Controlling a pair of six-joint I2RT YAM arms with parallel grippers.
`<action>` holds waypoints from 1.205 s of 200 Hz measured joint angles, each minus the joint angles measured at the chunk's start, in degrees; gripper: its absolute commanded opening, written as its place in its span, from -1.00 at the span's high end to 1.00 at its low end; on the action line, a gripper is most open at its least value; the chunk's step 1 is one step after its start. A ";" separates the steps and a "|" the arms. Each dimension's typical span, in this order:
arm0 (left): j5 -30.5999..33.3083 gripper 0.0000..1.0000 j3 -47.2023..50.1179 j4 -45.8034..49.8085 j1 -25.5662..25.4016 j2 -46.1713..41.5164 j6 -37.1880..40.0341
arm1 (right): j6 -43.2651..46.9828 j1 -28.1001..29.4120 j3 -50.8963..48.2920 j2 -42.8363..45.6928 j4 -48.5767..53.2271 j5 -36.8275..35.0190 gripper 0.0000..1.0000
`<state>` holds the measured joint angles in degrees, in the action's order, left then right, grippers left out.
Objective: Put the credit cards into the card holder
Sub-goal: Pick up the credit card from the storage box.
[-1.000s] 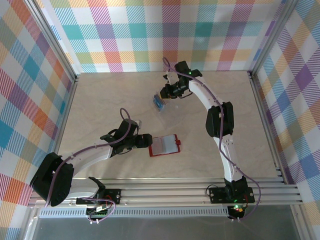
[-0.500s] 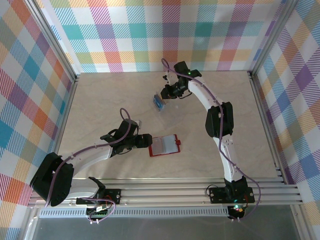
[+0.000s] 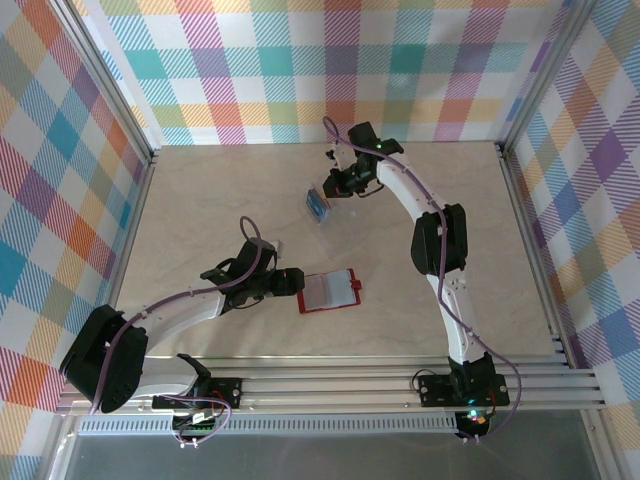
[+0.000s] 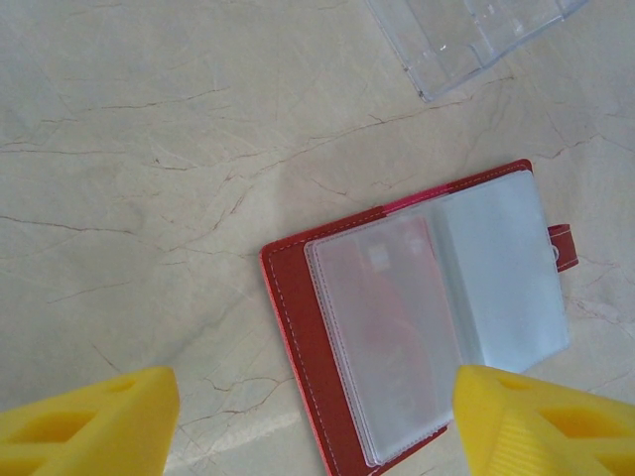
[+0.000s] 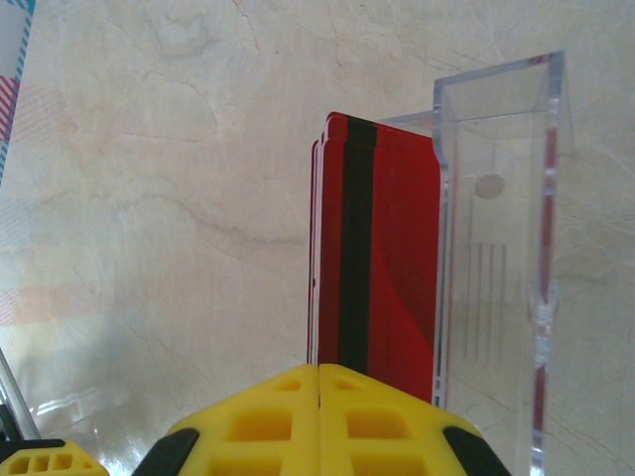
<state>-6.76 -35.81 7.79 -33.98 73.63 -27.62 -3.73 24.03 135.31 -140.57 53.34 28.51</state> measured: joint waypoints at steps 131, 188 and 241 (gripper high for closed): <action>0.04 -0.46 0.00 0.00 0.00 0.00 0.02 | -2.08 0.04 -6.80 8.04 -2.49 -8.55 1.00; 0.07 -0.46 0.00 0.11 0.00 0.00 0.00 | -4.85 0.04 -14.82 13.57 -6.91 -12.76 1.00; 0.07 -0.46 0.00 1.11 0.00 0.00 0.00 | -6.45 0.04 -18.47 19.06 -10.51 -15.10 1.00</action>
<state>-6.70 -35.81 8.91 -33.98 73.63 -27.62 -10.17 24.08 116.84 -121.51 42.83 13.41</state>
